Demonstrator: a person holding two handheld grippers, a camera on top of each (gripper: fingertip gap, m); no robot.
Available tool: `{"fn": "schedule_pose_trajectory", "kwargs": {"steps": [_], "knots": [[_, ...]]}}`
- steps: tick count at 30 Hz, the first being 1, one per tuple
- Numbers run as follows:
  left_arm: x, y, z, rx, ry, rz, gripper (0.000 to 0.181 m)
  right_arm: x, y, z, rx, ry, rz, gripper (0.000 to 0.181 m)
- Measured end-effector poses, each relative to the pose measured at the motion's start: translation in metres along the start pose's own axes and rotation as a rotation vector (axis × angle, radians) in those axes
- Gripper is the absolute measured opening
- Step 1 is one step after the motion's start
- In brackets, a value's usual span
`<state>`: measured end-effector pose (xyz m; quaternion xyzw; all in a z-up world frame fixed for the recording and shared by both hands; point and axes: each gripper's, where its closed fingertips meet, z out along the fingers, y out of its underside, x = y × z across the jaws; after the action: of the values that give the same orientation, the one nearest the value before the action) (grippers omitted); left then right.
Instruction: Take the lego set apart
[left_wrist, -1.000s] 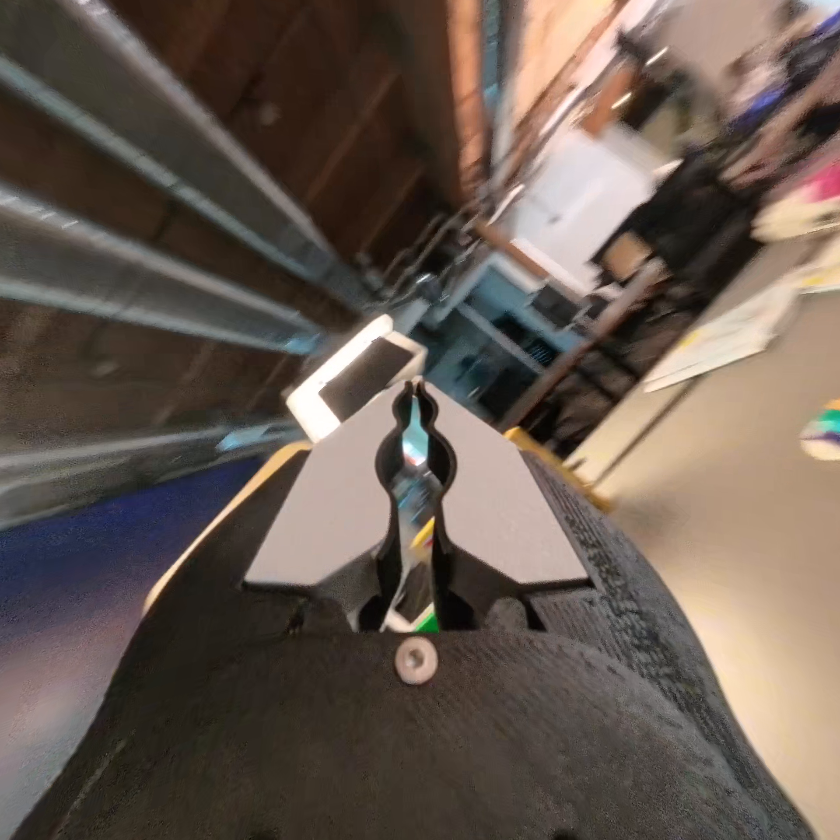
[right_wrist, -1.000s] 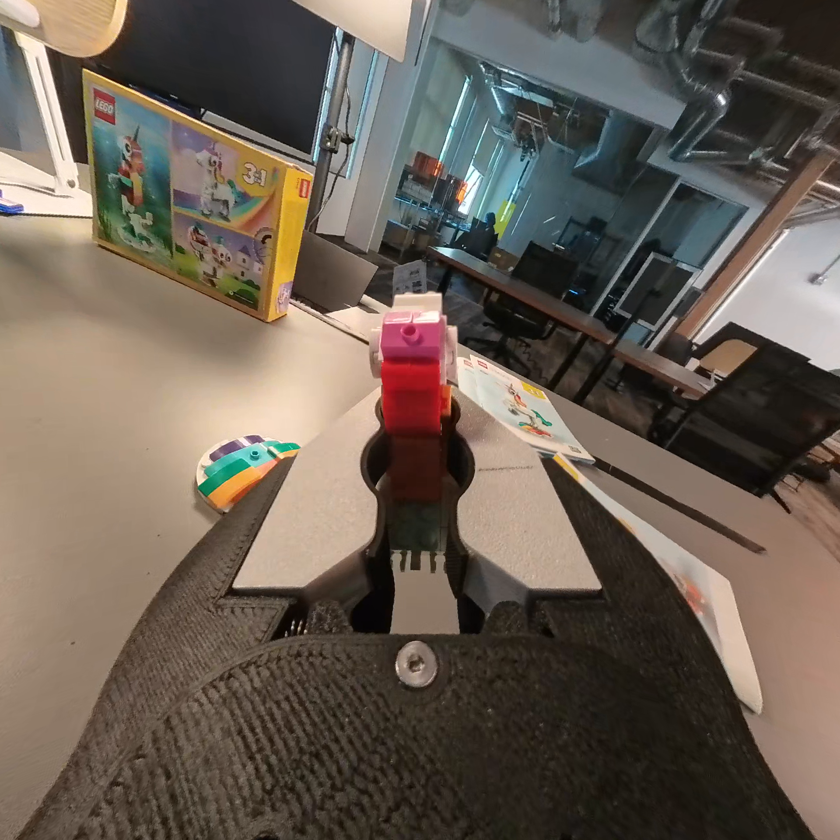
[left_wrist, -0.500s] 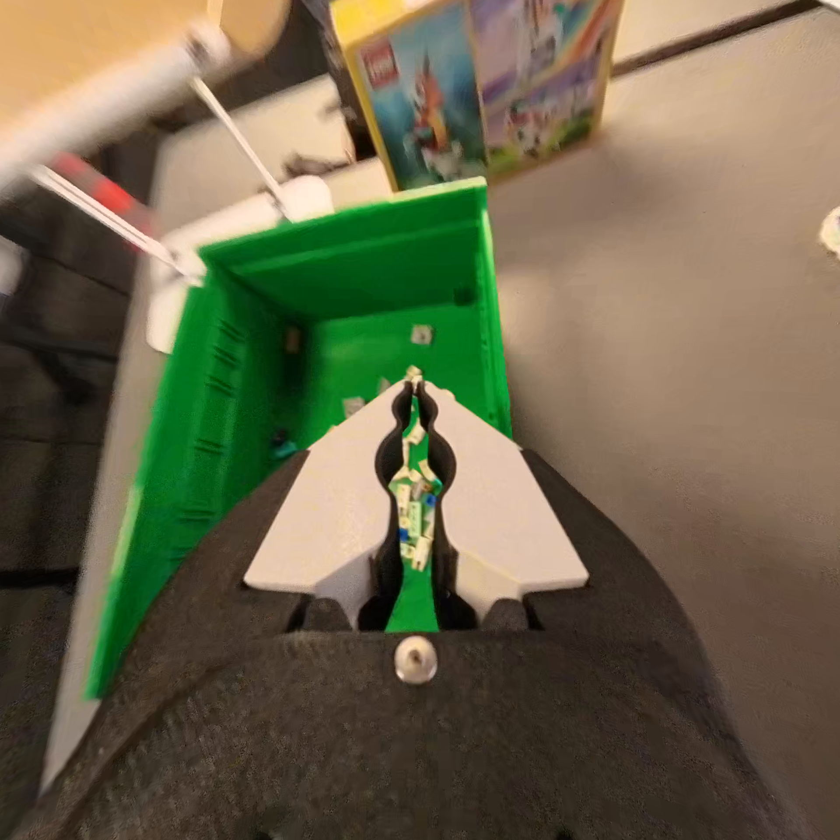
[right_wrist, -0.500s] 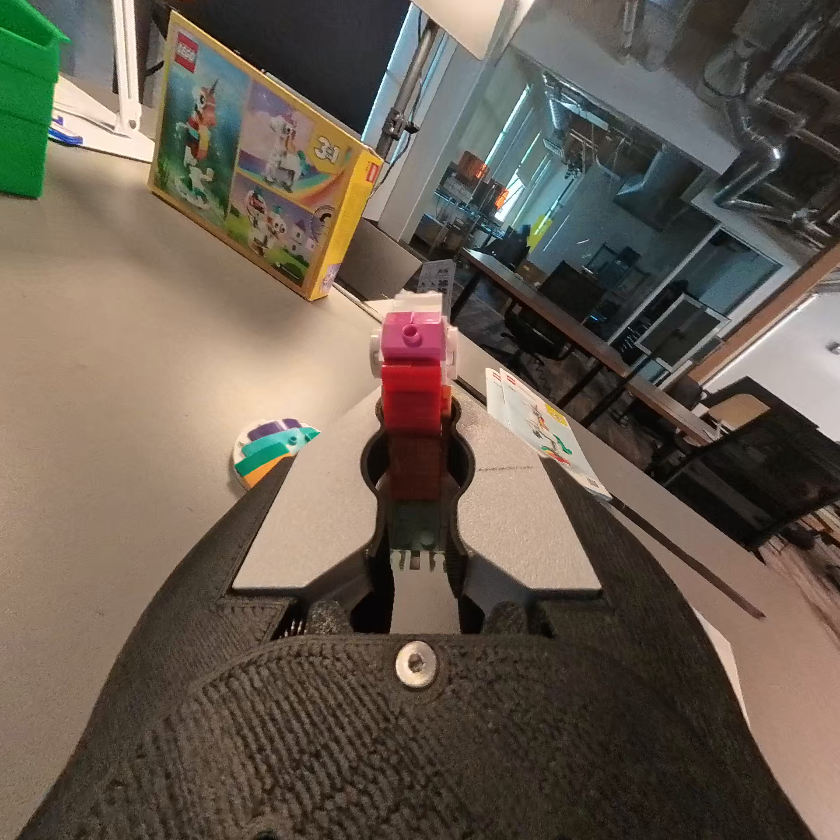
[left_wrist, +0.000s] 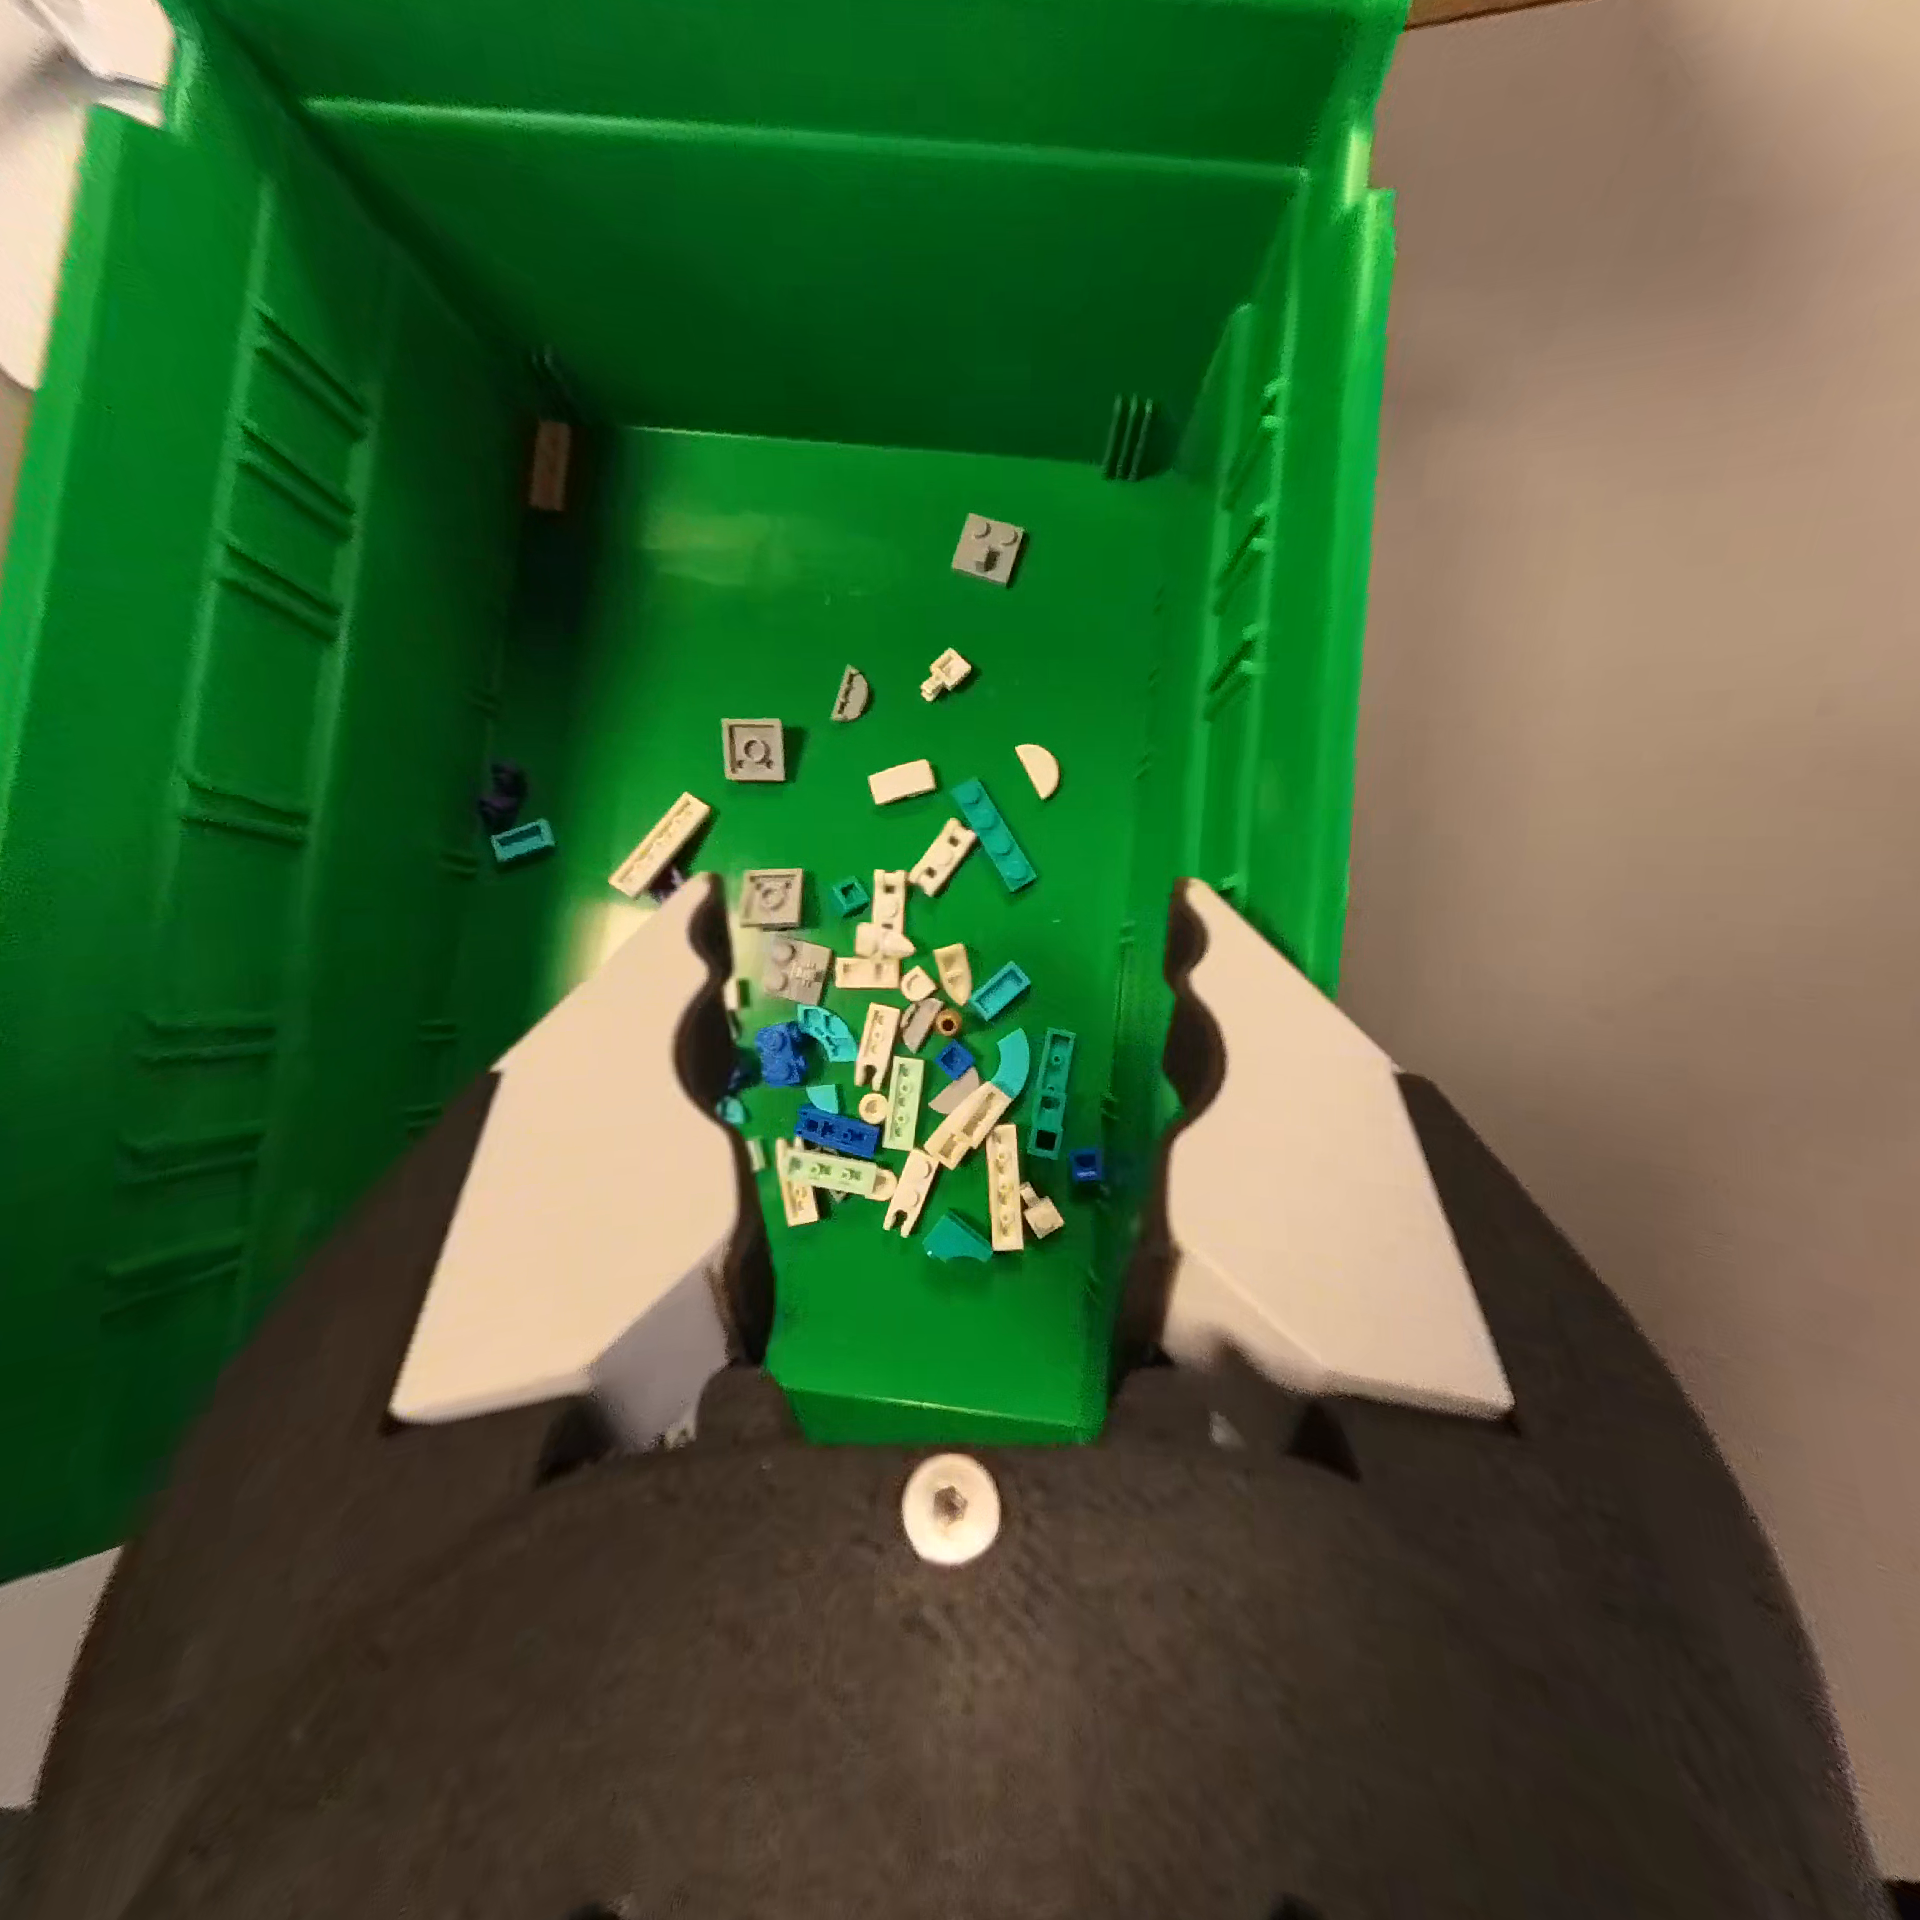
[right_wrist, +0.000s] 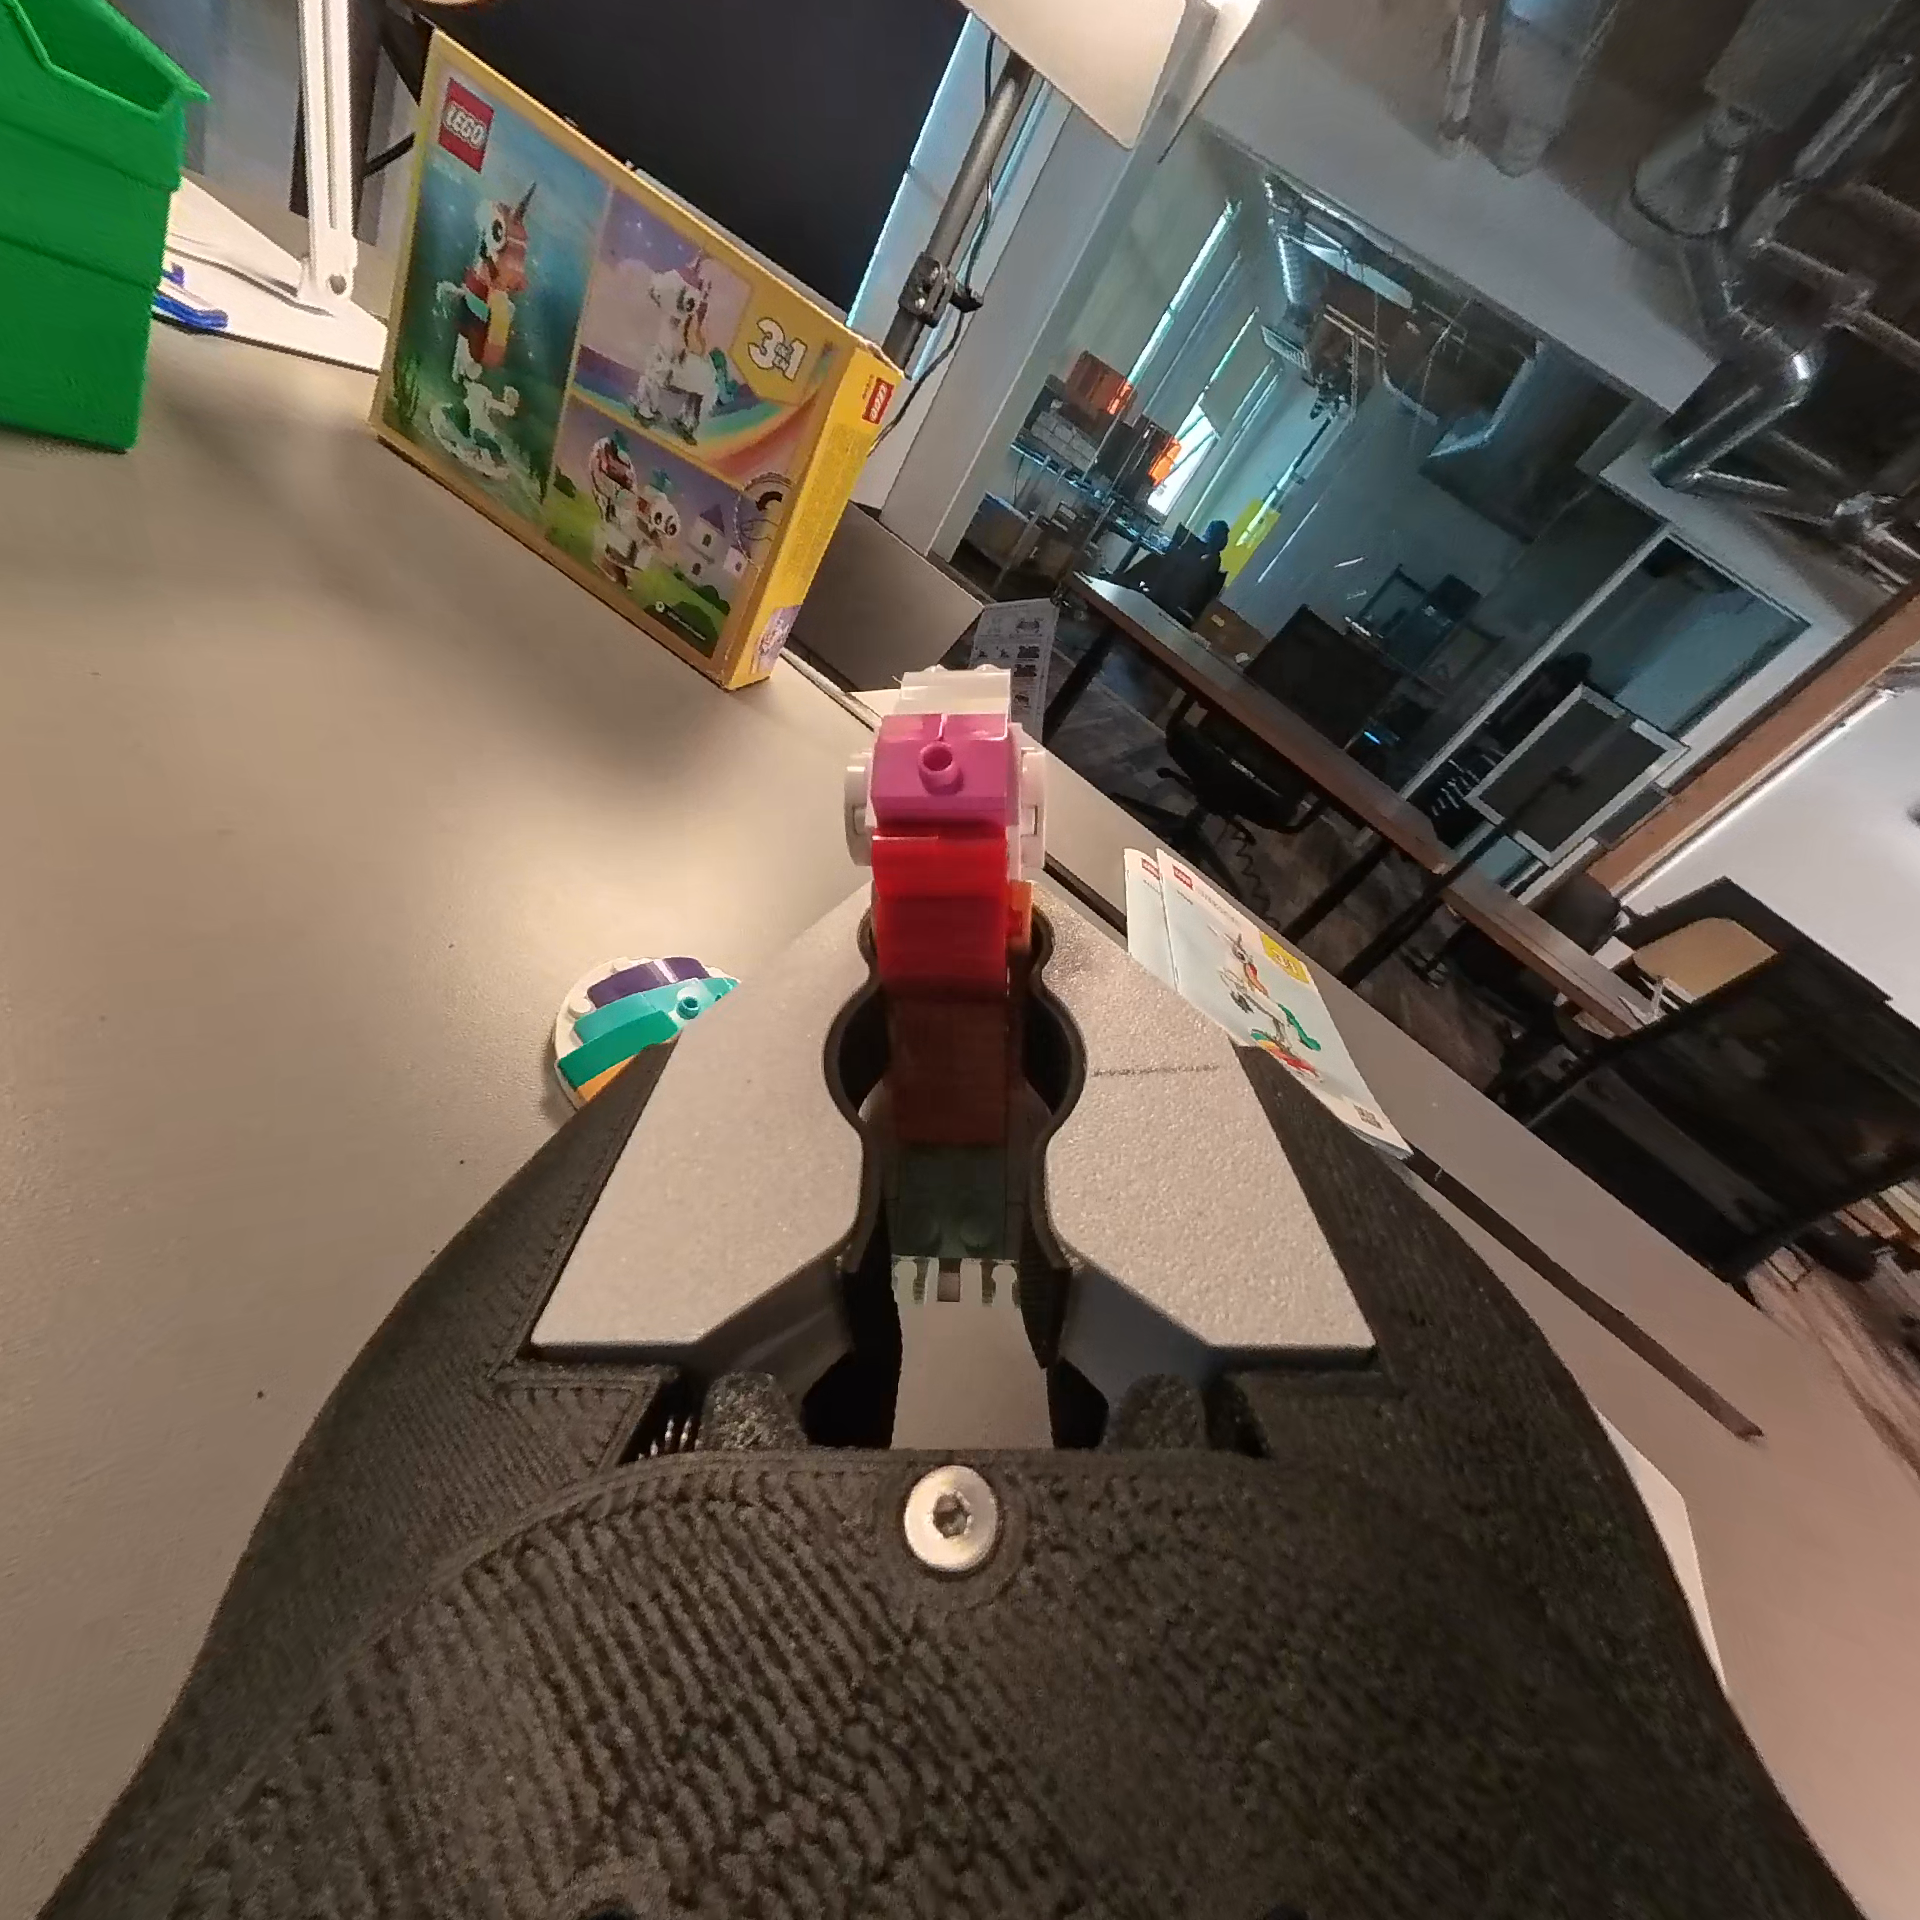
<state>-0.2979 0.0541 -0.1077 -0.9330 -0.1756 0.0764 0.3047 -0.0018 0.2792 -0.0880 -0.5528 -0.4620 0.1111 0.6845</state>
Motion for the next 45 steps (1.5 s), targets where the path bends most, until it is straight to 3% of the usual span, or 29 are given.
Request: {"fn": "schedule_pose_trajectory", "kwargs": {"steps": [1, 3, 6, 9, 12, 15, 18, 21, 25, 29, 31, 40, 42, 45], "knots": [[-0.002, -0.004, -0.002, 0.021, -0.007, -0.013, 0.09, 0.0, 0.0, 0.0, 0.003, 0.0, -0.001, 0.019], [-0.004, -0.02, -0.014, 0.125, -0.028, -0.025, 0.096, -0.002, -0.003, -0.001, 0.017, -0.007, 0.0, 0.019], [0.022, -0.067, -0.055, 0.453, 0.03, 0.042, 0.095, -0.006, -0.007, -0.002, 0.04, -0.018, 0.0, 0.019], [0.1, -0.098, -0.105, 0.792, 0.304, 0.194, 0.081, -0.011, -0.01, -0.003, 0.059, -0.032, -0.022, 0.019], [0.182, -0.088, -0.127, 0.924, 0.655, 0.353, 0.063, -0.015, -0.016, -0.005, 0.074, -0.02, -0.104, 0.019], [0.23, -0.067, -0.118, 0.843, 0.921, 0.358, 0.059, -0.02, -0.022, -0.007, 0.083, 0.018, -0.269, 0.019], [0.258, -0.049, -0.094, 0.658, 1.13, 0.253, 0.059, -0.027, -0.032, -0.009, 0.095, 0.079, -0.474, 0.018], [0.274, -0.038, -0.07, 0.47, 1.29, 0.111, 0.06, -0.038, -0.043, -0.013, 0.131, 0.122, -0.655, 0.019], [0.273, -0.039, -0.051, 0.331, 1.451, -0.117, 0.055, -0.057, -0.057, -0.019, 0.201, 0.144, -0.851, 0.019], [0.274, -0.033, -0.043, 0.221, 1.533, -0.189, 0.05, -0.073, -0.07, -0.026, 0.278, 0.16, -0.968, 0.019], [0.278, -0.027, -0.044, 0.173, 1.578, -0.187, 0.03, -0.078, -0.074, -0.029, 0.303, 0.165, -1.003, 0.019], [0.268, -0.034, -0.052, 0.106, 1.734, -0.346, 0.021, -0.076, -0.078, -0.033, 0.327, 0.194, -1.046, 0.02], [0.266, -0.032, -0.058, 0.102, 1.772, -0.31, 0.0, -0.077, -0.077, -0.033, 0.323, 0.19, -1.054, 0.019], [0.266, -0.031, -0.058, 0.103, 1.755, -0.291, 0.014, -0.078, -0.076, -0.032, 0.319, 0.195, -1.081, 0.018]]}}
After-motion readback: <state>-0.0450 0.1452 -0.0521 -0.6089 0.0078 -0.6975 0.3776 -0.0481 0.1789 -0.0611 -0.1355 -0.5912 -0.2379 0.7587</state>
